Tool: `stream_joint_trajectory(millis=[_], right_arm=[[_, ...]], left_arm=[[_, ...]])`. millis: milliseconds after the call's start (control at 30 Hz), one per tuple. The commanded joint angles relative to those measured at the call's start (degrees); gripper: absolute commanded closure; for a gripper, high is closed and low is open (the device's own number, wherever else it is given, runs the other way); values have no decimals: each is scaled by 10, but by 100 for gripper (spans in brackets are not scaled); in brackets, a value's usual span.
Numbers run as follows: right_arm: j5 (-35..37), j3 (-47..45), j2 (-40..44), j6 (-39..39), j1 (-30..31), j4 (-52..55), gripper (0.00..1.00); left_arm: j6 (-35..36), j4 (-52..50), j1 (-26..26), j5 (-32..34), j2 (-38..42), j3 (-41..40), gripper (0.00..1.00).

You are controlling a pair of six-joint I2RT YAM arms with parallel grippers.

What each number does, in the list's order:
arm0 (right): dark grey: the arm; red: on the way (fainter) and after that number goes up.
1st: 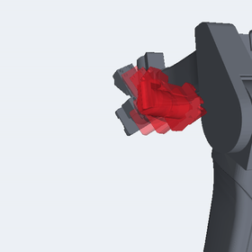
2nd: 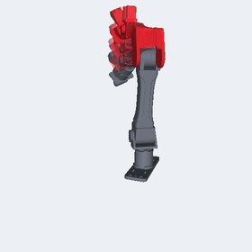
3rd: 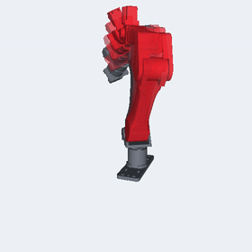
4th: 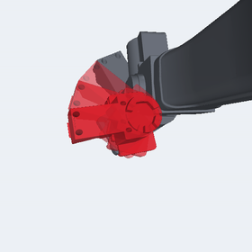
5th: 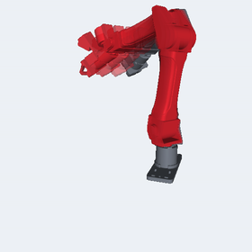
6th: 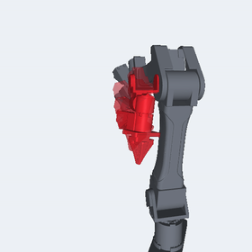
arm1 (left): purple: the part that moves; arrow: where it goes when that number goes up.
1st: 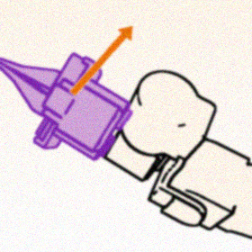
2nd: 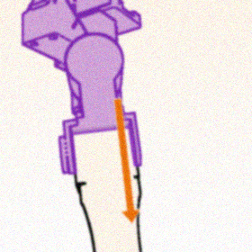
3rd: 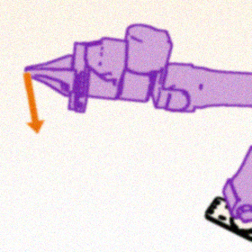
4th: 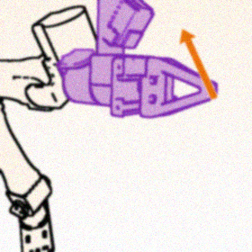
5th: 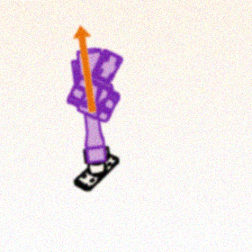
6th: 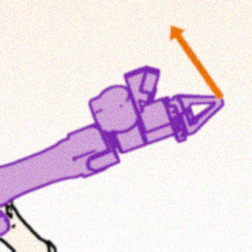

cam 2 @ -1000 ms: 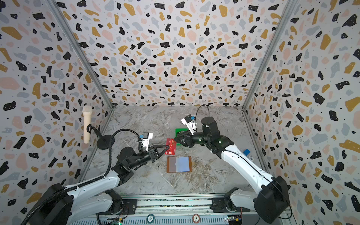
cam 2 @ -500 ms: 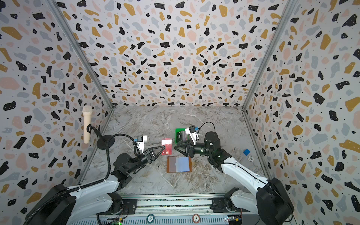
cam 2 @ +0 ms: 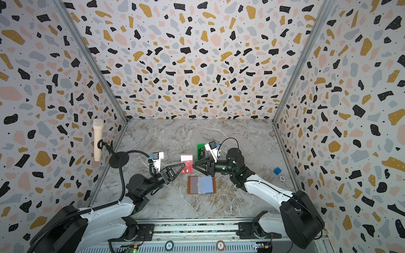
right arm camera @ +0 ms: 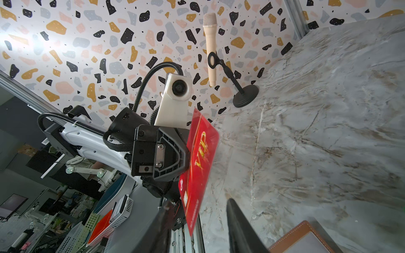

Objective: Insert credit cards into a card holder
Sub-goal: Pick up the credit card from the storage box.

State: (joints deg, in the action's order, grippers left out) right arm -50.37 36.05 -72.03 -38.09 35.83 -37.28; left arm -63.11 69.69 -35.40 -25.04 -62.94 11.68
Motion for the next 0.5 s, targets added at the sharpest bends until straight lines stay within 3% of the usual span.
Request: stream_joint_trajectory(millis=[0, 467], right_arm=[[-17, 10, -5, -17, 10, -43, 60], [-26, 5, -18, -89, 11, -136, 73]], left_arm=[[-10, 54, 1, -13, 0, -4, 100], [-35, 75, 0, -19, 1, -2, 100]])
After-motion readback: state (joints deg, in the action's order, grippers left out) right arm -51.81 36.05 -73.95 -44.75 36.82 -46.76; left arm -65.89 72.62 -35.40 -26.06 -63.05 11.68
